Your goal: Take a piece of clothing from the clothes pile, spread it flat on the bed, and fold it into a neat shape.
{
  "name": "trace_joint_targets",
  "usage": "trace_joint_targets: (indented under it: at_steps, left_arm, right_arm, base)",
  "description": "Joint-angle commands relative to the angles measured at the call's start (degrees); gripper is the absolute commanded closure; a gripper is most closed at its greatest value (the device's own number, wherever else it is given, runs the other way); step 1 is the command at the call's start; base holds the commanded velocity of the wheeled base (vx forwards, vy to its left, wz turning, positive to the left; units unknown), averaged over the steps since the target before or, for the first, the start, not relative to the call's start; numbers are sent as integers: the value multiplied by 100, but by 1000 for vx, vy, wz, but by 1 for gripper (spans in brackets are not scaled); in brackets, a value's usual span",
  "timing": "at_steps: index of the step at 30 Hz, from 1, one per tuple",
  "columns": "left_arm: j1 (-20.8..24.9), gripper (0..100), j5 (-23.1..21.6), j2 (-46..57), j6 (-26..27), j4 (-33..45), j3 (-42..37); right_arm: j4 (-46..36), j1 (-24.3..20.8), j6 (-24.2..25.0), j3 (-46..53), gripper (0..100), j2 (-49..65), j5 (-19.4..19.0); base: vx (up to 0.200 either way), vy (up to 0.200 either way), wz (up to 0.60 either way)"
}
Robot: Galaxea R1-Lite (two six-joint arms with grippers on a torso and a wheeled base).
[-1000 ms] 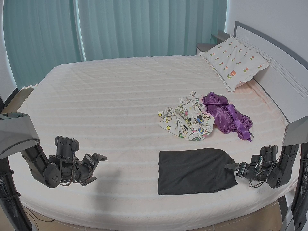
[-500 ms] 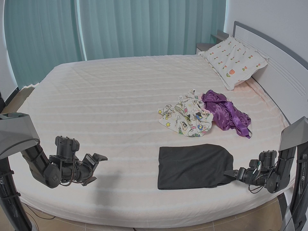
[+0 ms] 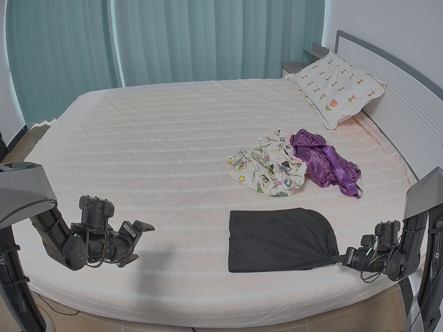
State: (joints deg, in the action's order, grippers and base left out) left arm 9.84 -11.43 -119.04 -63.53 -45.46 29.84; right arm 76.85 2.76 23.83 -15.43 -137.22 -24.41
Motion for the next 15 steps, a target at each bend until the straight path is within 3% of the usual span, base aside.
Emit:
trace_joint_targets:
  at_steps: [1,9,10,15]
  left_arm:
    - [1,0,1,-5,-2,2,-5]
    - [1,0,1,-5,-11,2,4]
    - [1,0,1,-5,-2,2,4]
    - [1,0,1,-5,-11,2,4]
  right_arm:
    - [-3,102,-107,93,100,11,-3]
    - [-12,146,-186,93,100,-24,-12]
    - [-3,146,-195,102,0,-24,-3]
    - [32,190,-186,49,0,46,6]
  base:
    - [0,0,0]
    - [0,0,0]
    - [0,0,0]
    - [0,0,0]
